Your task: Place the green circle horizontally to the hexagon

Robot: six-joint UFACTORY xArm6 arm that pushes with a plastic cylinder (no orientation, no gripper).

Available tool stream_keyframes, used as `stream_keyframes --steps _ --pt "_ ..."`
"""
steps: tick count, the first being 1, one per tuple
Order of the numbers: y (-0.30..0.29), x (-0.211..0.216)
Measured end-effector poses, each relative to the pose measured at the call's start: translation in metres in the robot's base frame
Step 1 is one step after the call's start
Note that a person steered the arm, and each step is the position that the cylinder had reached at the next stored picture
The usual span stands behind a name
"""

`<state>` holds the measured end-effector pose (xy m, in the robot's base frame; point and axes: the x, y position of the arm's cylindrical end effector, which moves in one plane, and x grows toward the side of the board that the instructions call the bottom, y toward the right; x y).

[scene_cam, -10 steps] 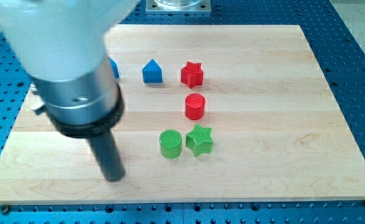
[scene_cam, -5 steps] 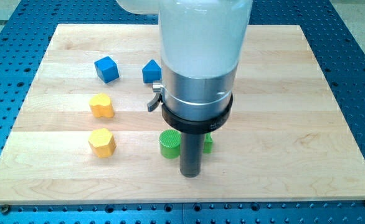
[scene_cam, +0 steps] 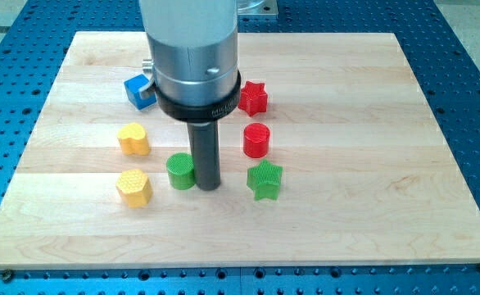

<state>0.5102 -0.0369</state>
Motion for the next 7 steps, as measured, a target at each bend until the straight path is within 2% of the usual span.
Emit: stream_keyframes --steps 1,2,3,4,5,7 --pt "0.006 -0.034" --pt "-0.024 -0.047" --pt "-0.058 -0.030" --pt "-0.053 -0.015" --pt "-0.034 -0.013" --pt "-0.034 -0.013"
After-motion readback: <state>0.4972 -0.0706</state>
